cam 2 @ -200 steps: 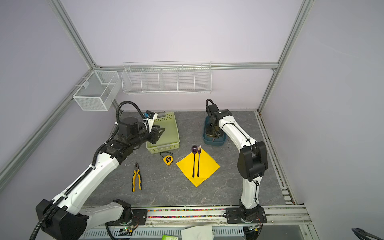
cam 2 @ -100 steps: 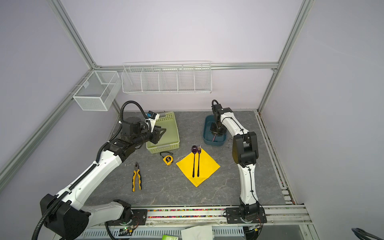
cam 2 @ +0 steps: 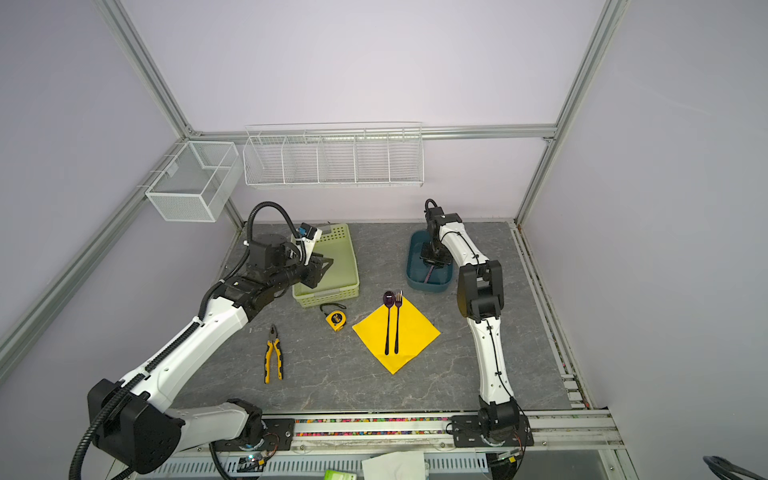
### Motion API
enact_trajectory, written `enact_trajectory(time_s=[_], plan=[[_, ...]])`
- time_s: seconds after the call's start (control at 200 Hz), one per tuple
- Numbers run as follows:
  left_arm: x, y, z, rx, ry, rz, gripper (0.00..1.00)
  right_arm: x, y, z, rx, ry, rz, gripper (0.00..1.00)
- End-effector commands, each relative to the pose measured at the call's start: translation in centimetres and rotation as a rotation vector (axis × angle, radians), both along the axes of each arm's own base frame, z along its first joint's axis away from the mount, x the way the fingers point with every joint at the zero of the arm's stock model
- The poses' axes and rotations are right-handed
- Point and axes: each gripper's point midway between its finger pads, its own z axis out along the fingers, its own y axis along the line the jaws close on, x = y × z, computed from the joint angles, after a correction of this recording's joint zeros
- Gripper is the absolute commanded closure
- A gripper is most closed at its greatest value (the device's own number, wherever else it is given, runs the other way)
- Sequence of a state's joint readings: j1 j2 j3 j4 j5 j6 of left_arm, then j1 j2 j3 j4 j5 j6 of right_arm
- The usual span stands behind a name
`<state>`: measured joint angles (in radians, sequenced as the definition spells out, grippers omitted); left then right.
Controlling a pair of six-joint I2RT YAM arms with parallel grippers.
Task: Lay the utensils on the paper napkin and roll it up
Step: 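Lower the right gripper onto the knife handle and close it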
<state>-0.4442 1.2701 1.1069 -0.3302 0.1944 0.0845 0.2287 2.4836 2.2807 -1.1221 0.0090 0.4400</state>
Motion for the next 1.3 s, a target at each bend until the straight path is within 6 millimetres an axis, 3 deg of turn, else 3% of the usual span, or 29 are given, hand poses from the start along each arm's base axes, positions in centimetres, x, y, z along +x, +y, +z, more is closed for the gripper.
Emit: enact_trajectory(time_s=[0.0, 0.545, 0.75, 1.05, 1.295], plan=[[0.2, 0.2, -1.1, 0.036, 0.012, 0.001, 0.64, -0.3, -0.2, -0.5, 0.003, 0.033, 0.012, 0.72], [0.5, 0.3, -1.7, 0.064, 0.021, 0.007, 0.64, -1.5, -0.6, -5.2, -0.023, 0.137, 0.025, 0.76], [0.4, 0.4, -1.8, 0.063, 0.024, 0.007, 0.64, -1.5, -0.5, -5.3, -0.020, 0.137, 0.021, 0.82], [0.3, 0.0, -1.6, 0.051, 0.023, -0.009, 0.64, -0.4, -0.1, -3.3, 0.006, 0.081, 0.006, 0.89], [0.0, -0.1, -0.7, 0.026, 0.000, -0.018, 0.64, 0.8, 0.1, 1.9, 0.033, -0.036, 0.004, 0.93]])
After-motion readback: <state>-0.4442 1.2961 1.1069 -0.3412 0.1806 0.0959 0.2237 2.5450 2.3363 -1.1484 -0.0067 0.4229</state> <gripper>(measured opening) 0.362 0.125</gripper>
